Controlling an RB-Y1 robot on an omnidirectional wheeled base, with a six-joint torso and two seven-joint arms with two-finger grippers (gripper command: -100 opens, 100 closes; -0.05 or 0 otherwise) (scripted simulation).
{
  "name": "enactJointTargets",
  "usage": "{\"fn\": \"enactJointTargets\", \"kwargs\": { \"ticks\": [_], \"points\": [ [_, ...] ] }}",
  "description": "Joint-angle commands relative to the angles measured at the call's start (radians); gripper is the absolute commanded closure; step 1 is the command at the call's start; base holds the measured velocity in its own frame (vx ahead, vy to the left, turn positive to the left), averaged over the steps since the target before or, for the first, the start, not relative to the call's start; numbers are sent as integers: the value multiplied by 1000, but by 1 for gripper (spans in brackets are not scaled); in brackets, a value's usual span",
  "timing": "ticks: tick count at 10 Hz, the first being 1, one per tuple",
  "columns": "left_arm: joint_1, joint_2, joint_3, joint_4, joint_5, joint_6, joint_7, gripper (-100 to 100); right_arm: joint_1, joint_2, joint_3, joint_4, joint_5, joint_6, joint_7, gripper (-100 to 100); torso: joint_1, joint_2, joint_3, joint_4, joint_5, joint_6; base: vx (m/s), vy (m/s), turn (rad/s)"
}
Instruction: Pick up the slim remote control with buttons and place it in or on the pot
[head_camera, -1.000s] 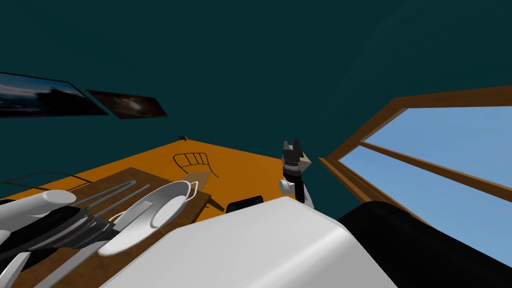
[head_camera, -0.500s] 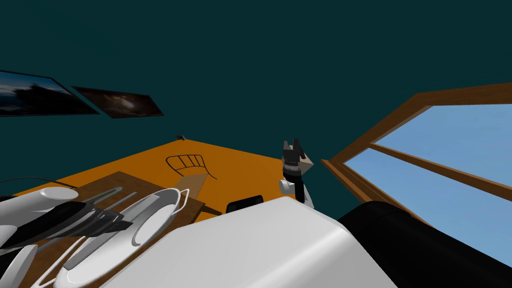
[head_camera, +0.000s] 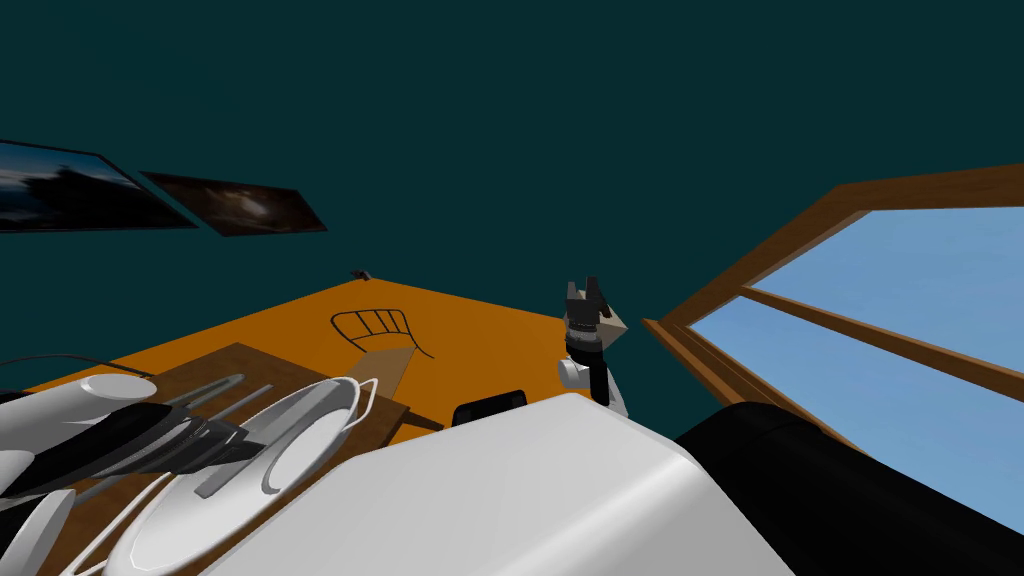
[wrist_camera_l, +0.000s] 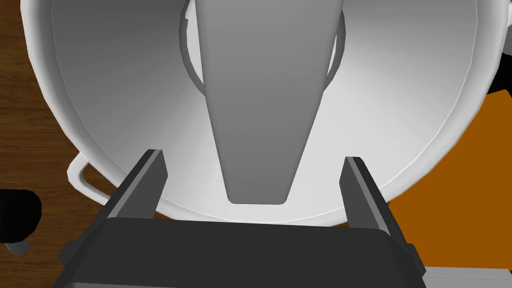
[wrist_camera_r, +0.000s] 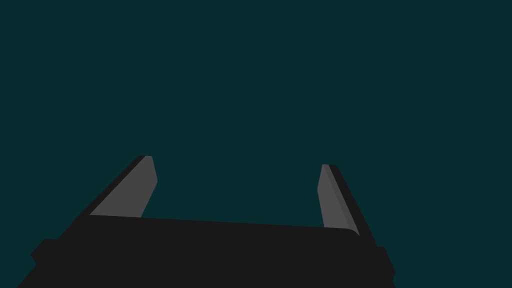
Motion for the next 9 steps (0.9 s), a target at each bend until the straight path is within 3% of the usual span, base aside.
{"fn": "enactJointTargets", "kwargs": {
  "ticks": [1,6,7,8,9],
  "points": [
    [-4,25,3,-14,7,37,4,-100,0,0,0,0,0,0,0,0,0,0,0,0,0,0,-5,-13,-21],
    [-13,83,9,-48,25,123,12,-100,0,0,0,0,0,0,0,0,-1,1,0,0,0,0,-5,-16,-13],
    [2,73,14,-62,26,116,14,-100,0,0,0,0,0,0,0,0,-1,0,0,0,0,0,0,0,0],
    [3,73,15,-66,27,121,17,0,0,0,0,0,0,0,0,0,0,0,0,0,0,0,0,0,0],
    [3,73,15,-65,26,121,16,0,0,0,0,0,0,0,0,0,0,0,0,0,0,0,0,0,0]
  ]
}}
